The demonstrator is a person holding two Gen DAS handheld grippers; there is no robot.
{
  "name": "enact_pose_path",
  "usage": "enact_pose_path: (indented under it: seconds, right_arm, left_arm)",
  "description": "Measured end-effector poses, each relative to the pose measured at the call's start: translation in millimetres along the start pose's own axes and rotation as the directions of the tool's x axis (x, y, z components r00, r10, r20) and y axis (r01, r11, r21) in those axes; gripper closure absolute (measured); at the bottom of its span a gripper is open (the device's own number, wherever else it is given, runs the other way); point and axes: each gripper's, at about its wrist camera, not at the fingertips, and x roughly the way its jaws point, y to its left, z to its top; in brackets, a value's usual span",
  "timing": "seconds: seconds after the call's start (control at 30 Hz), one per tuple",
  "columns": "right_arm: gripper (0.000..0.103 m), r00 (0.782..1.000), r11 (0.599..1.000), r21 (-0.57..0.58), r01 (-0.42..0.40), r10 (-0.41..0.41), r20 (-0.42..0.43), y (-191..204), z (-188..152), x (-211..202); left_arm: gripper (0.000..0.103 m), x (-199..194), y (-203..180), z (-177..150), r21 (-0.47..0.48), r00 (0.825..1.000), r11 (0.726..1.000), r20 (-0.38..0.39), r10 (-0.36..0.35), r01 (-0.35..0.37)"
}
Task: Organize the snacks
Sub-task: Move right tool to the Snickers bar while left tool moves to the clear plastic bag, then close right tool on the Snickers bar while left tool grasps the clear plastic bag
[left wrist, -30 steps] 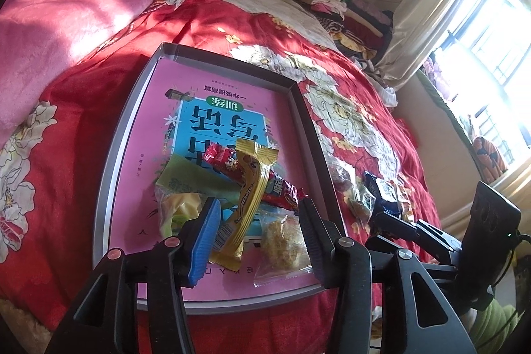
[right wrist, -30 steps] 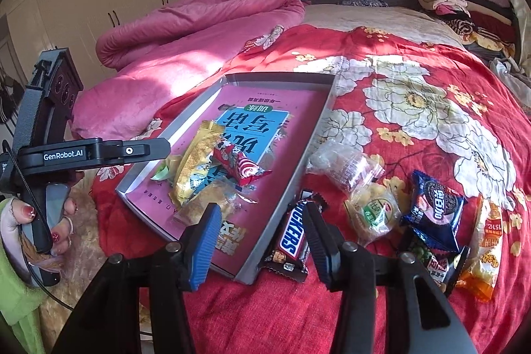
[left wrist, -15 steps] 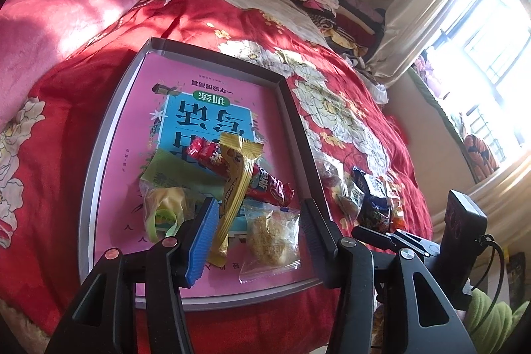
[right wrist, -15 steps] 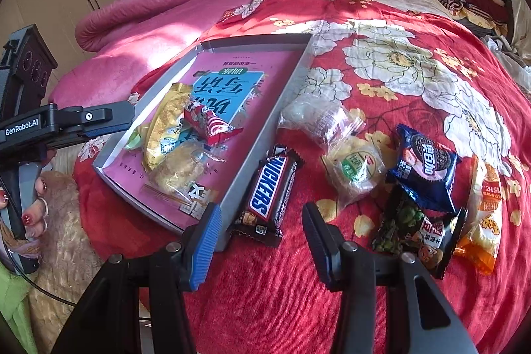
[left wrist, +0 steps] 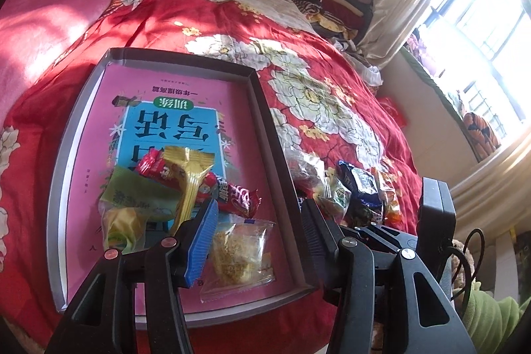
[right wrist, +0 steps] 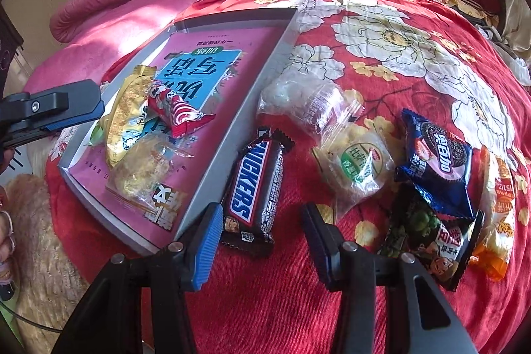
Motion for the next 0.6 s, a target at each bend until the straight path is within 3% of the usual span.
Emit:
enact_pose_path:
  seconds: [0.23,0.6]
  right_arm:
    - [0.072,0.999,0.997,-0.073,0.026,-0.024,0.025,6.4,5.6,8.7]
    - [0.073,0.992,0.991,0.045,-0.126,0.127,-0.006,-20.4,-15.7,-18.3]
  left_arm:
    - [0.049,29.3,-34.1,18.9,0.087,0.999,0.996,-0.054,-0.004,0.008]
    - [0.045,72.7,-69.3,35.3,0.184,0.988,0.983,-0.154,0.005,0.024]
